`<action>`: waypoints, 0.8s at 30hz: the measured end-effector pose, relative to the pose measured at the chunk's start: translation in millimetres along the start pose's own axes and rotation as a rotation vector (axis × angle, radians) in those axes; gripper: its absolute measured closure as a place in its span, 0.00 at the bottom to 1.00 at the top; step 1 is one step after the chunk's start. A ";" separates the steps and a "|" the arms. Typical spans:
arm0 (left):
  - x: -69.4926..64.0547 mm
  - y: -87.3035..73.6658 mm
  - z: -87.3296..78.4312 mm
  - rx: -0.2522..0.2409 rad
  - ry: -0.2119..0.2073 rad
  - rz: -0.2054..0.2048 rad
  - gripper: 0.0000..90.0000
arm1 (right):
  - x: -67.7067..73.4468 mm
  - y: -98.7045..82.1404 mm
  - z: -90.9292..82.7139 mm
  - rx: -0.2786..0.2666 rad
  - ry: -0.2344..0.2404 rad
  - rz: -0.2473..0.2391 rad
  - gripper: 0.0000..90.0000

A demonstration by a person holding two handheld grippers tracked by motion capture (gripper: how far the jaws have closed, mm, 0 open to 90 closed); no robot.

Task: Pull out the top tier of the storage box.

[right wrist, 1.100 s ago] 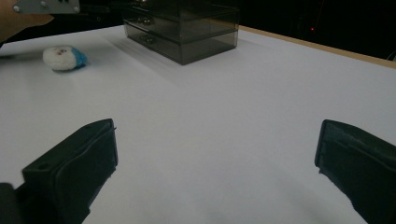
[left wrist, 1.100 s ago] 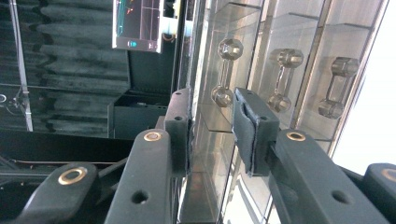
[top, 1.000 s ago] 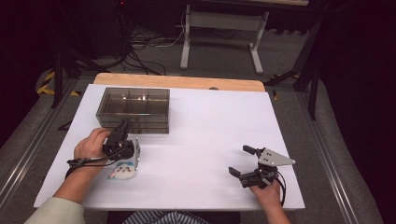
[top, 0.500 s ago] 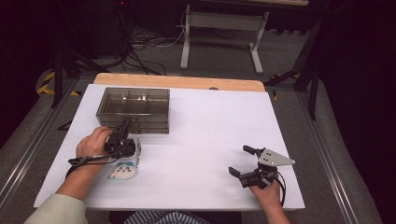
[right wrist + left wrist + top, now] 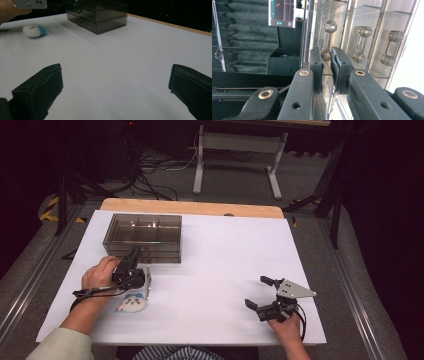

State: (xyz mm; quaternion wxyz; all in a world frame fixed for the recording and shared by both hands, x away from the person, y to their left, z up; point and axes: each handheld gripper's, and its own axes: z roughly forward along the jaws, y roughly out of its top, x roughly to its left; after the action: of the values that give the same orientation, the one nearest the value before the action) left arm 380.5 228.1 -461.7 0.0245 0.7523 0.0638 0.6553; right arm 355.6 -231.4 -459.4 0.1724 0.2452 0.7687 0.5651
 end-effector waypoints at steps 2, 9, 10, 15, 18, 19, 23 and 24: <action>0.1 0.2 -1.4 -0.002 -0.003 -0.001 0.89 | 0.0 0.0 0.0 0.000 0.000 0.000 0.00; 2.2 0.3 -9.1 0.003 -0.019 -0.002 0.89 | -0.1 0.3 0.5 -0.002 0.006 -0.002 0.00; 2.2 0.3 -9.1 0.003 -0.019 -0.002 0.89 | -0.1 0.3 0.5 -0.002 0.006 -0.002 0.00; 3.0 -0.7 -13.5 0.000 -0.027 0.001 0.89 | 0.2 0.5 0.7 0.000 0.008 -0.008 0.00; 3.0 -1.1 -16.1 0.001 -0.031 0.001 0.89 | 0.2 0.5 0.7 0.000 0.008 -0.007 0.00; 3.0 -1.5 -16.9 -0.004 -0.031 0.000 0.89 | 0.2 0.5 0.7 0.000 0.008 -0.008 0.00; 3.4 -2.6 -20.4 -0.012 -0.032 -0.010 0.89 | 0.3 0.5 0.6 0.000 0.009 -0.007 0.00; 3.4 -2.6 -20.4 -0.012 -0.032 -0.010 0.89 | 0.3 0.5 0.6 0.000 0.009 -0.007 0.00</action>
State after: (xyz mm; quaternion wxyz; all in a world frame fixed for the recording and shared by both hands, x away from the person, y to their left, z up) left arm 360.6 230.2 -455.8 0.0332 0.7624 0.0633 0.6432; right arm 355.8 -230.6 -459.1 0.1709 0.2397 0.7704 0.5654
